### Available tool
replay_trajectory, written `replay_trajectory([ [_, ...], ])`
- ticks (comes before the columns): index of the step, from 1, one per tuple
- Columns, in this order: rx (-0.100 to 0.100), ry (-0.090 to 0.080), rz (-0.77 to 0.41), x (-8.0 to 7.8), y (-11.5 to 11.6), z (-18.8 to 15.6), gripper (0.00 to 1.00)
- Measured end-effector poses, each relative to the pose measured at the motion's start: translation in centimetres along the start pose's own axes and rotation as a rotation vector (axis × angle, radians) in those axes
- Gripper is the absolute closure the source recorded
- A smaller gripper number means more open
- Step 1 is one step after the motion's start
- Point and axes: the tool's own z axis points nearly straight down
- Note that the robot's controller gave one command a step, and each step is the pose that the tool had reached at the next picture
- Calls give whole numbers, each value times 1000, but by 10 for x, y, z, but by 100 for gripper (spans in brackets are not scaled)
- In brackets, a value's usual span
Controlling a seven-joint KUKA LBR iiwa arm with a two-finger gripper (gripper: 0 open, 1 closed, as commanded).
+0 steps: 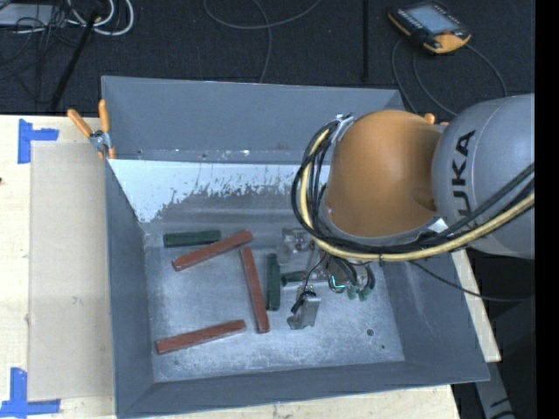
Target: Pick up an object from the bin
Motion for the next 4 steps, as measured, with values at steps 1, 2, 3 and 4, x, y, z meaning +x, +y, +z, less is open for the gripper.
replay_trajectory([
  [1, 0, -8, -58, -7, 30, 42, 0],
  [2, -1, -3, 0, -28, 72, 81, 0],
  [3, -1, -4, 52, -34, 82, 89, 0],
  [4, 5, 3, 98, -19, 105, 83, 0],
])
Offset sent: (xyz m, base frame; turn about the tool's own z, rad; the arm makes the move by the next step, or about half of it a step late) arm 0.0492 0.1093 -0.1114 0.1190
